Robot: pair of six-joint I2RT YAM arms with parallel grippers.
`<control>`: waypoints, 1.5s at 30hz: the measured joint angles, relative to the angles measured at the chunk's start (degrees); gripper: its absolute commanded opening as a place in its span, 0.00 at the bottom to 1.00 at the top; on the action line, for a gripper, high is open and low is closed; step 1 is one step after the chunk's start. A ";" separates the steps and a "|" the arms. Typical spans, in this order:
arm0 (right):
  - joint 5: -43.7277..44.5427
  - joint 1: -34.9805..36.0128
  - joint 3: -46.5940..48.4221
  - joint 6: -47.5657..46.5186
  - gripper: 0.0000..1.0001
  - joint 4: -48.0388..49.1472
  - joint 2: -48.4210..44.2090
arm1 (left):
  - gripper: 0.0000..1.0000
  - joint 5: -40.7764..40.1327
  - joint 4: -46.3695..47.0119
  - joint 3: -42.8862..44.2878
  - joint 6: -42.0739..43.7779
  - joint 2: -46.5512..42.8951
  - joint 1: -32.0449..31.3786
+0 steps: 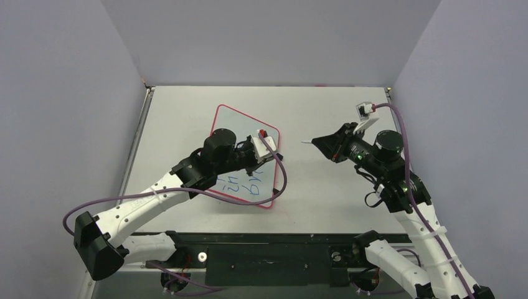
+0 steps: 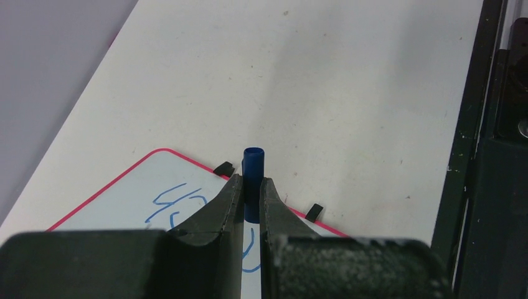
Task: Write a sentence on the whiteboard
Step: Insert the whiteboard marker without the cap into the pen cap.
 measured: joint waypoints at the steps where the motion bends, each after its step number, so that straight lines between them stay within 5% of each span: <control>1: -0.48 0.31 0.00 0.02 0.00 0.28 0.46 | 0.00 0.59 0.63 -0.68 -0.11 -0.35 0.37; 12: -1.60 10.88 0.00 -1.07 0.00 1.97 6.78 | 0.00 5.60 3.45 -3.02 -0.81 -0.79 1.31; 45: -1.03 12.17 0.00 -1.03 0.00 3.50 8.83 | 0.00 7.15 5.79 -4.98 -0.87 -3.17 1.57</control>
